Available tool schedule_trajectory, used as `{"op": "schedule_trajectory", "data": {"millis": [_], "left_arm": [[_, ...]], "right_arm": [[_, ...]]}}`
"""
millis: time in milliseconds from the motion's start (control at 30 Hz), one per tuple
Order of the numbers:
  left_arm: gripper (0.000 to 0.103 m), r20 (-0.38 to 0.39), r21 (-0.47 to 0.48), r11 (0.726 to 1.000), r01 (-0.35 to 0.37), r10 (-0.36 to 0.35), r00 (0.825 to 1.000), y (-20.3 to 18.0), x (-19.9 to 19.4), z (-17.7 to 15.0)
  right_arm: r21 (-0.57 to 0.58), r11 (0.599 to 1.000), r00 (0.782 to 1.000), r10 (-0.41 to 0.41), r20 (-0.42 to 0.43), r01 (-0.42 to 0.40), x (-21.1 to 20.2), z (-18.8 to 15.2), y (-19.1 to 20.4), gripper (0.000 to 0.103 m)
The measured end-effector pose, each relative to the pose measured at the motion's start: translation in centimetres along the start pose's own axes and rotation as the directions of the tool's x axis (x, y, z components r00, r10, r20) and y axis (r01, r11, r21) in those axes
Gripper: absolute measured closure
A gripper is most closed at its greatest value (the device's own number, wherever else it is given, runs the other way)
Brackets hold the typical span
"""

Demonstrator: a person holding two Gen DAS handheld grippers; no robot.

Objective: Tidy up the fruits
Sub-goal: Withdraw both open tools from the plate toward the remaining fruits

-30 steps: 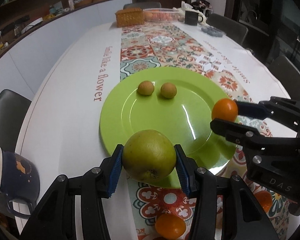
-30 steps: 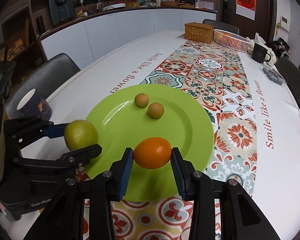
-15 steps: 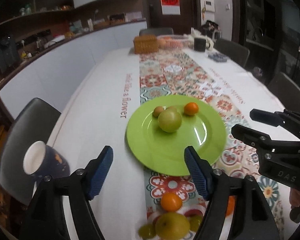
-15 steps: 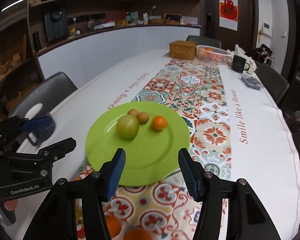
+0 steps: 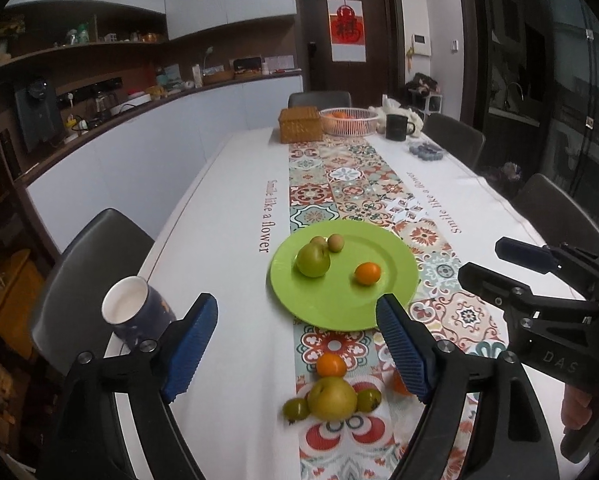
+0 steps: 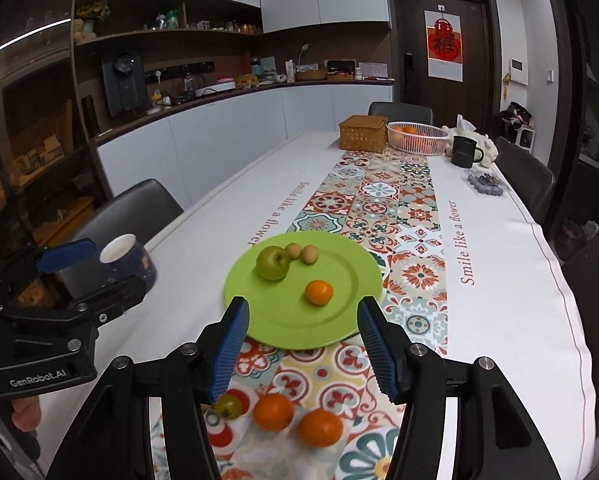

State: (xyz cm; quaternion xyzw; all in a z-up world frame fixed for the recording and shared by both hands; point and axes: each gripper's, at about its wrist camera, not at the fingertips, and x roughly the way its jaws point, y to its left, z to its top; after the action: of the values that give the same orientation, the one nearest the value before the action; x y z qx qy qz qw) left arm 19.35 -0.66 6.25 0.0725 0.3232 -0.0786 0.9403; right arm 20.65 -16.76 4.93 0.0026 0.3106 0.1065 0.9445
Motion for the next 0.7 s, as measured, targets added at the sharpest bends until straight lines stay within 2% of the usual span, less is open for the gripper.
{"op": "schedule_trajectory", "data": {"millis": [400,700], "left_arm": [[0.018,0.028,-0.007,0.999,-0.035,0.035,0.999,-0.1,-4.2,-3.1],[0.016,0.025,0.013,0.994,-0.105,0.105,0.994,0.4,-5.3,-6.3]], "right_arm": [[-0.005,1.000,1.000,-0.011,0.008,0.011,-3.6,-2.5,1.3,0.041],[-0.020,0.995,0.995,-0.102,-0.014,0.101,-3.7,-5.5,2.2,0.041]]}}
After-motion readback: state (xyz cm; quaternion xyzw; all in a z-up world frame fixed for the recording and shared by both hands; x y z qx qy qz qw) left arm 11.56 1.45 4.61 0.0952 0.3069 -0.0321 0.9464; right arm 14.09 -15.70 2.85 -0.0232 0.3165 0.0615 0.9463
